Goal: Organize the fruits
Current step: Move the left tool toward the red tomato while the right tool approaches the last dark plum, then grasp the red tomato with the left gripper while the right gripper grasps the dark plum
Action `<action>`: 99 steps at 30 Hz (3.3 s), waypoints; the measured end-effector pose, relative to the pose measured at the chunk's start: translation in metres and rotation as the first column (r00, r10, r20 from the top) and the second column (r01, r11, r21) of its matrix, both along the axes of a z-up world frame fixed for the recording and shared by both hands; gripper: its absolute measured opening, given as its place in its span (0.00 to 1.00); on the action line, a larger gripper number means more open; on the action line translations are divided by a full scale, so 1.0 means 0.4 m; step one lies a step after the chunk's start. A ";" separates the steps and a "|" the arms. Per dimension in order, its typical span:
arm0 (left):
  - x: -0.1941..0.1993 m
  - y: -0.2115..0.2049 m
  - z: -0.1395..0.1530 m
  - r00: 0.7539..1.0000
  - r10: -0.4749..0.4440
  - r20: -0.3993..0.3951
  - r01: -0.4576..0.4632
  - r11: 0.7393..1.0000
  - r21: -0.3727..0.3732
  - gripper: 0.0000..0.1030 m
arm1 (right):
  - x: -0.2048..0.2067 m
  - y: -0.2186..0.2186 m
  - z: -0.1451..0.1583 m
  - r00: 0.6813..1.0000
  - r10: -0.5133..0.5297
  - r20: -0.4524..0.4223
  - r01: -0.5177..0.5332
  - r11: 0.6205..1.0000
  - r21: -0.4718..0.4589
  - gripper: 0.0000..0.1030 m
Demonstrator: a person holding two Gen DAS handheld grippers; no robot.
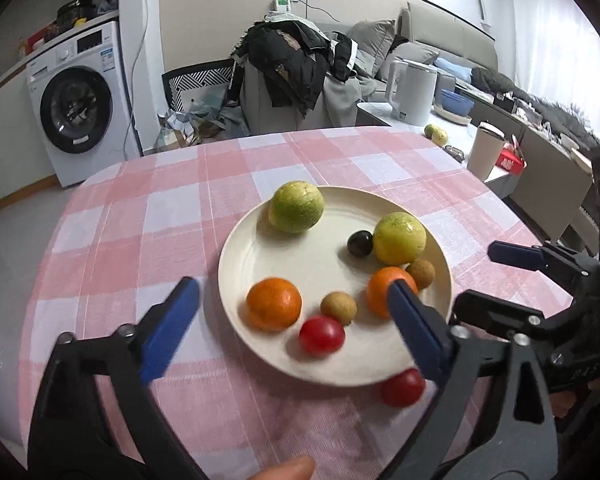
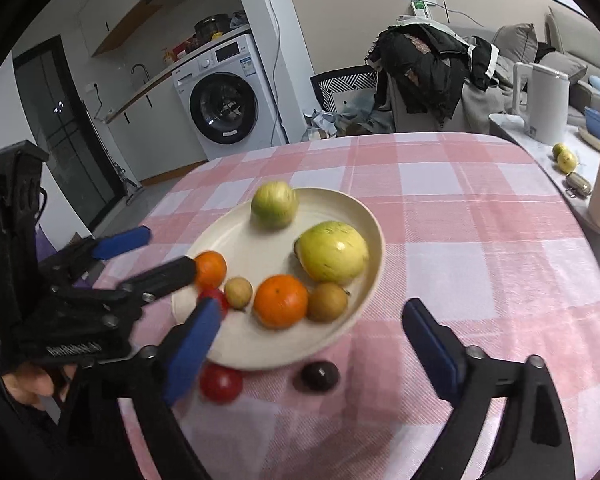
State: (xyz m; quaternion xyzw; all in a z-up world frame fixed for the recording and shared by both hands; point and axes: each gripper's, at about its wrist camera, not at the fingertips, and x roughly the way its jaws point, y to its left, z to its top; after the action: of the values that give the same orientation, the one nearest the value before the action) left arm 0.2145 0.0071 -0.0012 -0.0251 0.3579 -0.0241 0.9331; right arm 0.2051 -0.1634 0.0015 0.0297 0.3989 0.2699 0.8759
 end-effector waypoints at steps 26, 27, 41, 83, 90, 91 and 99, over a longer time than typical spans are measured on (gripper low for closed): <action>-0.170 -0.043 0.002 0.999 -0.026 -0.022 0.026 1.000 0.012 0.99 | -0.040 -0.034 -0.045 0.998 0.056 -0.026 -0.060 0.982 -0.179 1.00; -0.169 -0.046 -0.002 0.999 -0.028 -0.025 0.028 1.000 0.013 1.00 | -0.039 -0.031 -0.053 0.998 0.058 -0.036 -0.064 0.980 -0.188 1.00; -0.155 -0.091 -0.060 0.990 -0.089 -0.106 0.092 0.995 0.026 1.00 | -0.049 0.014 -0.094 0.991 0.114 -0.068 -0.127 0.964 -0.233 0.74; -0.138 -0.112 -0.108 0.981 -0.114 -0.159 0.118 0.993 0.016 0.99 | -0.088 0.033 -0.052 0.987 0.158 0.005 -0.154 0.970 -0.189 0.24; -0.132 -0.127 -0.121 0.973 -0.139 -0.182 0.146 0.989 0.023 0.77 | -0.083 0.022 -0.034 0.987 0.161 0.018 -0.157 0.978 -0.134 0.24; -0.130 -0.134 -0.126 0.970 -0.153 -0.188 0.160 0.987 0.023 0.73 | -0.084 0.021 -0.033 0.987 0.160 0.018 -0.157 0.979 -0.130 0.24; -0.119 -0.182 -0.138 0.960 -0.212 -0.184 0.220 0.975 0.021 0.53 | -0.077 0.011 -0.032 0.988 0.153 0.019 -0.149 0.981 -0.121 0.24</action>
State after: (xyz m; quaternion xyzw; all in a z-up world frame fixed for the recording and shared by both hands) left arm 0.1670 -0.0658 -0.0565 0.0313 0.4420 -0.1160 0.8889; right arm 0.1742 -0.1589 -0.0114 -0.0565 0.4031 0.3117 0.8586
